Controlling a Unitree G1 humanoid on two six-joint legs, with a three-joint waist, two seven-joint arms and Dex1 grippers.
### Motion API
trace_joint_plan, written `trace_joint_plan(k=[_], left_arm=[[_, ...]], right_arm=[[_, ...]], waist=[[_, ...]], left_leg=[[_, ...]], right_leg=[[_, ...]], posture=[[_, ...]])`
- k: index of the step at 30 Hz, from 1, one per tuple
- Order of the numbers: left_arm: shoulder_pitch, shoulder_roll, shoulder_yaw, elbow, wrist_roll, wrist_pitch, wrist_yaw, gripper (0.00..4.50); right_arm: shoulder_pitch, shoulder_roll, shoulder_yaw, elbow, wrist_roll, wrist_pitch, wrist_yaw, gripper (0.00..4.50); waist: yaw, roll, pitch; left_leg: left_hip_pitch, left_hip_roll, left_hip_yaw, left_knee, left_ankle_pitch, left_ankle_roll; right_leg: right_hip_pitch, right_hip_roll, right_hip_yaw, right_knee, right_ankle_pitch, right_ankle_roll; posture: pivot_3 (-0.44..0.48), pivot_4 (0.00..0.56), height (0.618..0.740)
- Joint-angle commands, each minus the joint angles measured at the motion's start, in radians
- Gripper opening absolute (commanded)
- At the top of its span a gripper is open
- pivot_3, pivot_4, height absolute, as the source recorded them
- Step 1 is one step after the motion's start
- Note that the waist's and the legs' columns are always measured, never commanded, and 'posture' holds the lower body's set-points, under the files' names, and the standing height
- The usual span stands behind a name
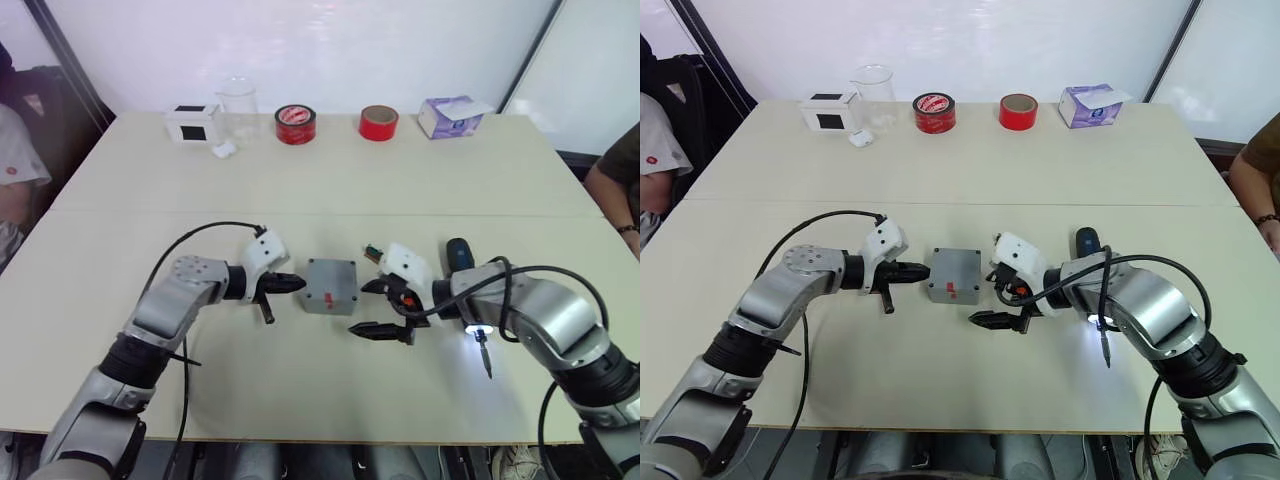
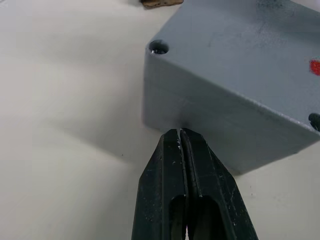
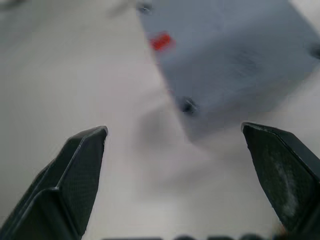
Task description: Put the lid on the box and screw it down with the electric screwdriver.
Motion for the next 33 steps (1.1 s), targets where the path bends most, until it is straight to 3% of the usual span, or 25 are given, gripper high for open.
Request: trace_joint_plan(k=[1,8,12,17,22,28,33], left_arm=[[-0.014,-0.026,0.006,-0.006,0.004,-0.025,0.008,0.0],[-0.024,-0.012,0.042,0.025,0.013,-0.039,-0.005,0.0],[-0.009,0.043,0.052,0.025,0.023,-0.044,-0.035,0.0],[0.058,0.136,0.056,-0.051,-0.01,-0.015,-0.11,0.0],[0.125,0.188,0.058,-0.143,-0.056,0.038,-0.16,0.0],[0.114,0.138,0.041,-0.143,-0.042,0.044,-0.106,0.0],[0.097,0.099,0.051,-0.137,-0.033,0.043,-0.061,0.0]], right_arm=[[-0.031,0.054,-0.037,-0.046,0.06,0.052,-0.003,4.42],[-0.028,0.129,-0.103,-0.094,0.154,0.173,-0.037,4.42],[-0.003,0.046,-0.131,-0.142,0.154,0.163,-0.013,4.42],[-0.008,-0.095,-0.098,-0.09,0.016,-0.03,0.06,4.42],[-0.055,-0.055,-0.002,0.069,-0.136,-0.203,0.077,4.42],[-0.062,0.039,0.085,0.151,-0.226,-0.31,0.108,4.42],[-0.027,0.06,0.084,0.1,-0.195,-0.29,0.153,4.42]], waist=[[-0.001,0.0,0.0],[-0.002,0.0,0.0],[0.0,0.0,0.0],[-0.005,0.0,0.0],[-0.006,0.0,0.0],[0.0,0.0,0.0],[-0.001,0.0,0.0]], left_leg=[[0.002,0.0,0.0,0.0,0.0,0.0],[0.003,0.001,-0.002,0.0,0.0,0.0],[0.003,0.0,-0.001,0.0,0.0,0.0],[0.003,0.0,-0.001,0.0,0.0,0.001],[0.004,0.001,-0.001,0.0,-0.001,0.001],[0.003,0.001,0.0,0.001,-0.001,0.001],[0.003,0.0,0.0,0.003,-0.001,0.001]], right_leg=[[0.002,0.0,0.0,0.0,0.0,0.0],[0.002,0.0,0.0,0.001,0.0,0.0],[0.002,-0.001,0.0,0.001,0.0,0.0],[0.002,-0.001,0.0,0.0,0.0,0.0],[0.002,0.0,0.0,0.0,0.0,0.0],[0.003,0.0,0.0,0.0,0.0,0.0],[0.003,0.0,0.0,0.0,0.0,0.0]], posture=[[0.0,0.15,0.74],[0.0,0.15,0.74],[0.0,0.15,0.74],[0.0,0.15,0.74],[0.0,0.15,0.74],[0.0,0.15,0.74],[0.0,0.15,0.74]])
